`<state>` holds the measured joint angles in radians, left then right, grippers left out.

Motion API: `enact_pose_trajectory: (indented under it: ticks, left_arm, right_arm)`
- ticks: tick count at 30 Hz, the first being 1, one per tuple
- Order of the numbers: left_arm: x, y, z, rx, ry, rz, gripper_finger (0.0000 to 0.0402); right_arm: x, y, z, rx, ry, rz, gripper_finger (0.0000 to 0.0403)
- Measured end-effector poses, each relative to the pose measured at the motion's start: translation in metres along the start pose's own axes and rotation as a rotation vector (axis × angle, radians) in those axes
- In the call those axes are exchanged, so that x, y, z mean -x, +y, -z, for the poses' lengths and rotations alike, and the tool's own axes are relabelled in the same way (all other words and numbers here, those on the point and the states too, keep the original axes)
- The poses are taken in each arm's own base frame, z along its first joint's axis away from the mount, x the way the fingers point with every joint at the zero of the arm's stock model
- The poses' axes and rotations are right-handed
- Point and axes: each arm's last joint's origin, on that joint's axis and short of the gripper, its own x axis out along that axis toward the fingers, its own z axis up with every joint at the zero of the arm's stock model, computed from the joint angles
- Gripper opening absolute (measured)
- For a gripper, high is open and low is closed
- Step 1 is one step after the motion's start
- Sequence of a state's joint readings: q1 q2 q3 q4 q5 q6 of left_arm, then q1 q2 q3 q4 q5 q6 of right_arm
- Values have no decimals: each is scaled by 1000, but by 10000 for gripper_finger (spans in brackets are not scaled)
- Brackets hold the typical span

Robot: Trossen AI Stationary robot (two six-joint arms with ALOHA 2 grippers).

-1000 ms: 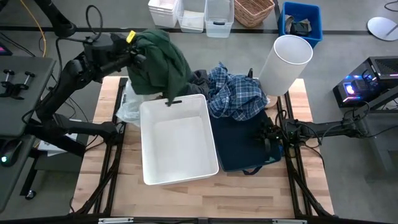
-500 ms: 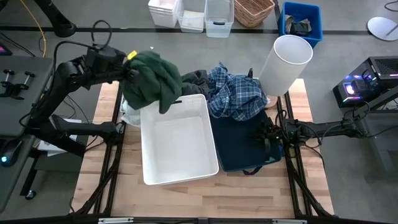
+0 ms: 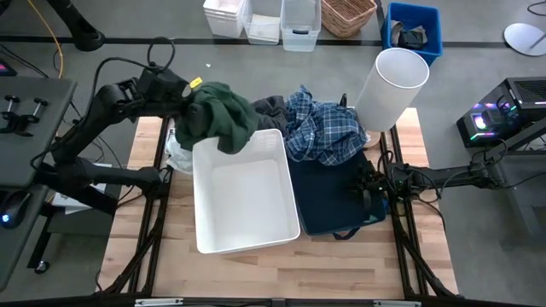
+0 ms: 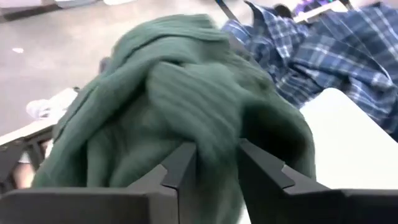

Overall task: Sort clothes
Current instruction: Put the green shirt into the white laundry bin

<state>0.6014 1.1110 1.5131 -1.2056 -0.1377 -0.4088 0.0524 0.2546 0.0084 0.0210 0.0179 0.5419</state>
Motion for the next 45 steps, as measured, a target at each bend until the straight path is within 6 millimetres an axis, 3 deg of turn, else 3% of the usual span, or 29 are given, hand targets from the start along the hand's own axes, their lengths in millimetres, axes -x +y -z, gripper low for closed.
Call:
enact_pose_trajectory:
  ticks: [9, 16, 22, 25, 34, 45]
  left_arm:
    - [-23, -6, -6, -28, 62, -33, 122]
    - [-74, -10, -16, -51, 193, -101, 122]
    - [-118, 1, -26, -3, 275, -181, 122]
    - [-120, 4, -29, 5, 272, -220, 122]
    - [-90, 2, -37, -35, 152, -323, 126]
    - [-134, 6, -38, -24, 288, -334, 189]
  right_arm:
    - [0, 0, 0, 0, 0, 0, 0]
    - [0, 0, 0, 0, 0, 0, 0]
    - [0, 0, 0, 0, 0, 0, 0]
    - [0, 0, 0, 0, 0, 0, 0]
    - [0, 0, 0, 0, 0, 0, 0]
    - [0, 0, 0, 0, 0, 0, 0]
